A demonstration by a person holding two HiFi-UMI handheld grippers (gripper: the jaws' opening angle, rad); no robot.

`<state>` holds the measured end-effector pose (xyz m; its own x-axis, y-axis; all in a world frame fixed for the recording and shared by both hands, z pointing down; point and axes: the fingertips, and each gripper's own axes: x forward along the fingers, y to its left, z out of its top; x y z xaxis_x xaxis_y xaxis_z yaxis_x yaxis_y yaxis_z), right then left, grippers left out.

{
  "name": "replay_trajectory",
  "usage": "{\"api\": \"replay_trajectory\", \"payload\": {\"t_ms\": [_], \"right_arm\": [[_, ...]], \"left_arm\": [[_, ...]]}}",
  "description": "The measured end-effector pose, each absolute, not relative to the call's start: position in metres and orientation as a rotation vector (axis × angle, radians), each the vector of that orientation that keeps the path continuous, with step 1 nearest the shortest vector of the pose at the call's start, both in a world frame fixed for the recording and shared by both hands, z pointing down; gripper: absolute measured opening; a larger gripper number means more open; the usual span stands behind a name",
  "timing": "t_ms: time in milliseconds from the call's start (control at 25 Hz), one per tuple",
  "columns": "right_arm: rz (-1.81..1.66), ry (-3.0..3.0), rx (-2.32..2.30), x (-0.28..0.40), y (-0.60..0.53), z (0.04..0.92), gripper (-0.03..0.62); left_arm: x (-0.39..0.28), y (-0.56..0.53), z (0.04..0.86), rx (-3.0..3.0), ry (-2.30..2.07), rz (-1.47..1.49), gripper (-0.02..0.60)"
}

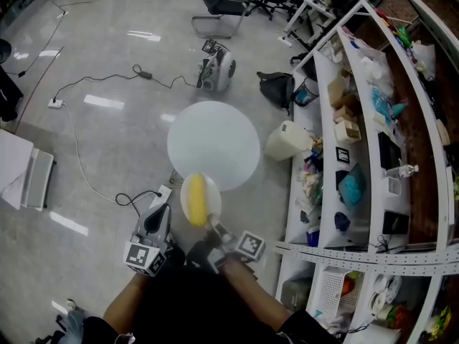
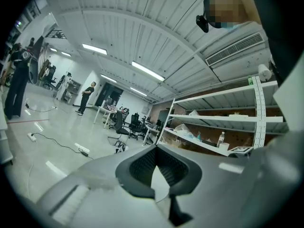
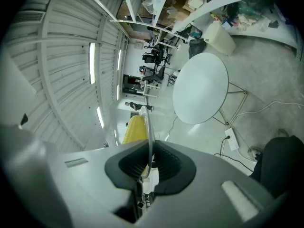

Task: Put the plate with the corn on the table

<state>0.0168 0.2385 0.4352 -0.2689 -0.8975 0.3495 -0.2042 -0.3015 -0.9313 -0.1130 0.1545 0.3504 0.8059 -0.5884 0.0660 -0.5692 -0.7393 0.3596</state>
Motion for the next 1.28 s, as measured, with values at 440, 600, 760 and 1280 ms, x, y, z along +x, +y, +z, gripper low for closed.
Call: {"api": "replay_trajectory", "payload": {"t_ms": [440, 600, 760, 1280], "right_arm": [[-1.649, 1.436, -1.380, 0.025, 0.203, 0.432, 0.037], [-1.675, 1.490, -1.371, 0.040, 0.182, 0.435, 0.037], [-1.718, 1.523, -1.353, 0.059, 0.165, 0.437, 0.037], [-1.795, 1.625, -1.286, 0.094, 0.108, 0.442, 0.038]], "left_arm": [[-0.114, 0.123, 0.361, 2.588, -0.979, -0.073, 0.002], [-0.109, 0.107, 0.367, 2.562, -1.054, -0.065, 0.002], [-0.096, 0.096, 0.364, 2.519, -1.123, -0.079, 0.002], [-0.066, 0.056, 0.352, 2.455, -1.236, -0.101, 0.002]]}}
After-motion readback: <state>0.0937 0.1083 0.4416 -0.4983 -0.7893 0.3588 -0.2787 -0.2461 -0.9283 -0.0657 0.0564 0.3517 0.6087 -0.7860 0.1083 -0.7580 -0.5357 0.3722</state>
